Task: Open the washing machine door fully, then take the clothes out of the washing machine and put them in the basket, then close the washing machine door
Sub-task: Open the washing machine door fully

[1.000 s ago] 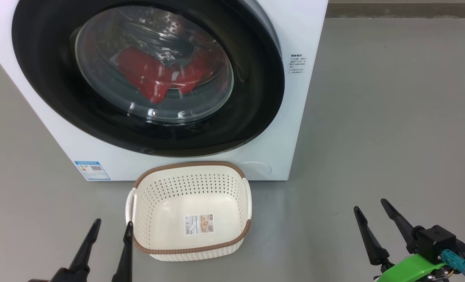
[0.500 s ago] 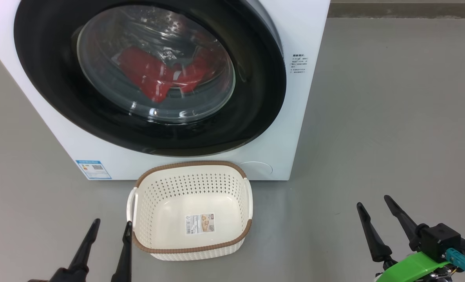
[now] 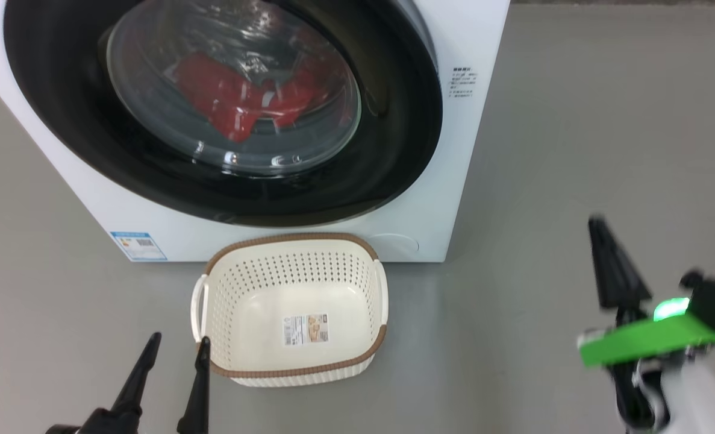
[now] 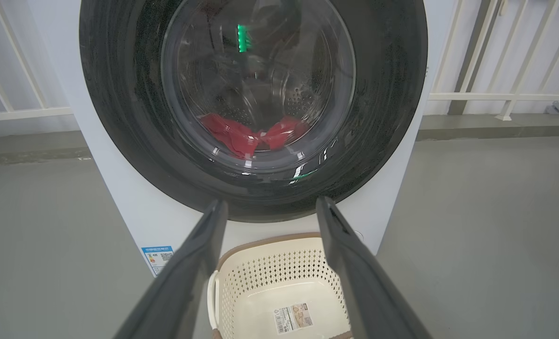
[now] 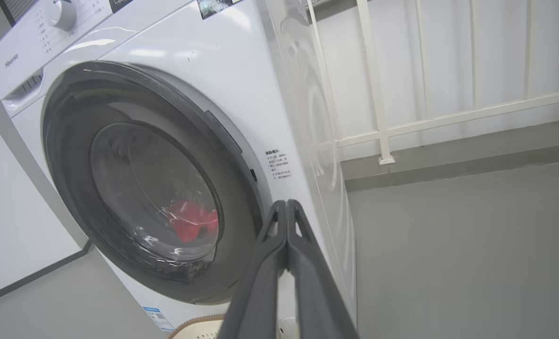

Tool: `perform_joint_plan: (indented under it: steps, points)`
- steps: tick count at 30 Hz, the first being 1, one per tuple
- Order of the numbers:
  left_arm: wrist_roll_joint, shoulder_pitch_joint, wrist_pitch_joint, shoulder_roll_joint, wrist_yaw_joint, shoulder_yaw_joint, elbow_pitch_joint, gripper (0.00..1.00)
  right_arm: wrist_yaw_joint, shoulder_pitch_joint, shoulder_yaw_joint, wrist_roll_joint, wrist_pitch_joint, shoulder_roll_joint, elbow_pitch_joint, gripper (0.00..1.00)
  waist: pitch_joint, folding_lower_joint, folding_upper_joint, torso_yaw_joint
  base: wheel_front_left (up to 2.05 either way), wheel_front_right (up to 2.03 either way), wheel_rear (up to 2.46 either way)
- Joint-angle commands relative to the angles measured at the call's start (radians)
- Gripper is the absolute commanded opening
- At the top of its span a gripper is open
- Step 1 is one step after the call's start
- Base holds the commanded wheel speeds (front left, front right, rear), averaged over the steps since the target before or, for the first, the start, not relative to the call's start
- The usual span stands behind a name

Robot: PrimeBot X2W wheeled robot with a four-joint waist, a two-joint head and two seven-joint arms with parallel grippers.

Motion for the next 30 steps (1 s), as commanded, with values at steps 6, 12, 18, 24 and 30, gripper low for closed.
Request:
perform_joint_plan:
  steps: [6,12,18,24,30]
  points:
    - [-0.019,-0.092,-0.012,0.019,-0.003,-0.002,-0.03,1.0,-0.001,-0.235,0.006,0.111,-0.012,-0.024,-0.003,0.0,0.064,0.0,0.0,0.029,0.0,0.0,0.0]
    - [-0.032,-0.14,-0.012,0.021,-0.003,-0.023,-0.031,1.0,-0.001,-0.372,0.004,0.16,-0.012,-0.052,0.048,0.0,0.108,0.0,0.0,0.069,0.0,0.0,0.0]
    - [-0.045,-0.173,-0.012,0.016,-0.003,-0.032,-0.034,1.0,-0.001,-0.48,0.018,0.203,-0.012,-0.072,0.102,0.0,0.15,0.0,0.0,0.103,0.0,0.0,0.0]
    - [-0.053,-0.199,-0.012,0.012,-0.003,-0.04,-0.037,1.0,-0.001,-0.591,0.062,0.278,-0.012,-0.107,0.194,0.0,0.183,0.0,0.0,0.122,0.0,0.0,0.0]
    - [-0.06,-0.226,-0.012,0.01,-0.003,-0.051,-0.038,1.0,-0.001,-0.702,0.208,0.434,-0.004,-0.173,0.284,0.0,0.216,0.0,0.0,0.137,0.0,0.0,0.0]
